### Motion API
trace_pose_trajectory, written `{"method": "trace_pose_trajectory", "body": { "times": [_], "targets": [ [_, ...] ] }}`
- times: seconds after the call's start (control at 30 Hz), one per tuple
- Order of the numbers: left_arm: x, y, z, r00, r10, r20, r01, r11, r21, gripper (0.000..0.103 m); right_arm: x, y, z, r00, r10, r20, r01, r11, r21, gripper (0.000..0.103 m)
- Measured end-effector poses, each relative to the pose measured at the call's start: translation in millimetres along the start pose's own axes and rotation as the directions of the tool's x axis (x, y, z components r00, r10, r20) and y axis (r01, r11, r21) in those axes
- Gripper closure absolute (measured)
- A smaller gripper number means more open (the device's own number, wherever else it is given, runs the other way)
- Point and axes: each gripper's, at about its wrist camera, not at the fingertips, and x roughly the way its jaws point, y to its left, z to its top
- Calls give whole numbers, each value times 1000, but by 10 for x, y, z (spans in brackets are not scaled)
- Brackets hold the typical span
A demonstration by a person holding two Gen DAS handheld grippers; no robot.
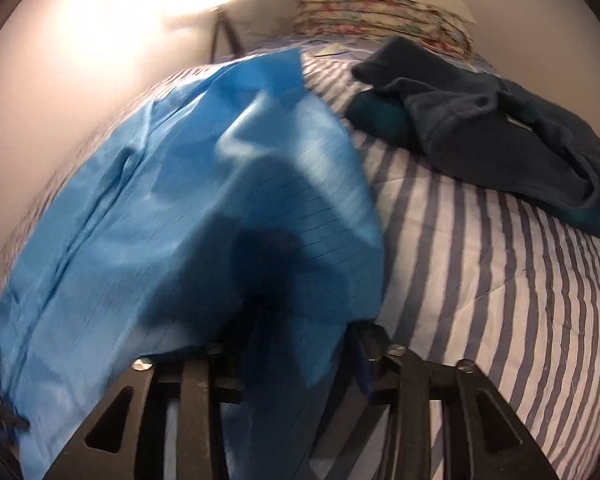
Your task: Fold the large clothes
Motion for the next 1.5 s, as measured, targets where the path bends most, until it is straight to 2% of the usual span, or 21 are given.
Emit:
{"method": "trace_pose_trajectory", "body": {
  "times": [0.13, 0.23, 0.37, 0.43, 0.5, 0.57, 0.63, 0.7, 0.77, 0.93, 0.97, 1.0, 1.07, 1.1, 1.17, 1.2, 1.23, 1.3, 1.33, 1.43, 1.5],
  "targets": [
    [-17, -18, -10, 1000, -15, -3, 15, 1000, -11, 103, -145, -402, 65, 997, 14, 76, -26, 987, 159, 97],
    [45, -95, 22, 999, -35, -16, 35, 999, -1, 103, -268, -836, 29, 990, 12, 143, -64, 929, 365, 97],
    [128, -173, 60, 999, -42, -34, 43, 999, 21, 103, -302, -1037, 40, 992, -70, 107, 20, 911, 412, 96],
    [162, -144, 77, 999, -27, -41, 28, 999, 23, 100, -400, -1032, 46, 991, -63, 119, 9, 912, 409, 89],
    [134, -140, 96, 999, -20, -42, 20, 1000, 9, 80, -530, -980, 96, 989, -39, 146, -24, 914, 404, 70],
    [55, -155, 121, 1000, -19, -20, 19, 1000, 10, 66, -679, -877, 169, 984, -4, 176, -62, 929, 366, 69],
    [-33, -194, 146, 1000, -9, 6, 9, 999, 32, 66, -802, -737, 276, 981, 28, 190, -87, 948, 306, 64],
    [-116, -229, 183, 999, -11, 32, 10, 999, 43, 66, -801, -595, 414, 987, 17, 158, -56, 966, 251, 42],
    [-180, -247, 192, 998, -25, 53, 22, 999, 47, 66, -720, -557, 488, 993, -1, 122, -29, 969, 247, 42],
    [-201, -232, 184, 998, -41, 56, 38, 998, 50, 66, -396, -804, 292, 986, 154, 69, -169, 873, 457, 42],
    [-162, -229, 174, 998, -40, 42, 38, 998, 51, 66, -313, -829, 237, 984, 168, 59, -176, 858, 484, 46],
    [-157, -203, 173, 999, -39, 36, 37, 998, 52, 66, -251, -841, 188, 983, 177, 54, -180, 848, 499, 71],
    [-106, -212, 155, 999, -30, 20, 29, 998, 57, 66, -150, -804, 131, 969, 242, 60, -238, 829, 505, 100],
    [-91, -210, 145, 1000, -21, 14, 20, 998, 61, 66, -148, -754, 127, 967, 247, 61, -244, 836, 491, 103],
    [-84, -196, 138, 1000, -18, 12, 18, 998, 56, 66, -194, -627, 169, 988, 152, 22, -147, 902, 407, 103],
    [-80, -184, 140, 1000, -21, 11, 20, 998, 53, 66, -164, -592, 183, 997, 67, -40, -48, 928, 369, 103],
    [-77, -175, 146, 1000, -22, 11, 22, 999, 48, 66, -114, -590, 193, 994, -14, -112, 51, 941, 333, 103],
    [-88, -165, 157, 999, -27, 20, 26, 999, 42, 66, -123, -609, 202, 982, -87, -167, 134, 945, 297, 96],
    [-92, -158, 166, 999, -33, 23, 32, 999, 40, 66, -204, -623, 223, 982, -98, -162, 143, 944, 298, 95],
    [-107, -150, 199, 998, -52, 35, 51, 998, 35, 66, -545, -515, 348, 988, -133, -74, 147, 958, 248, 72],
    [-117, -144, 222, 997, -64, 46, 62, 998, 30, 66, -738, -357, 532, 995, -100, -4, 99, 975, 201, 72]
  ]
}}
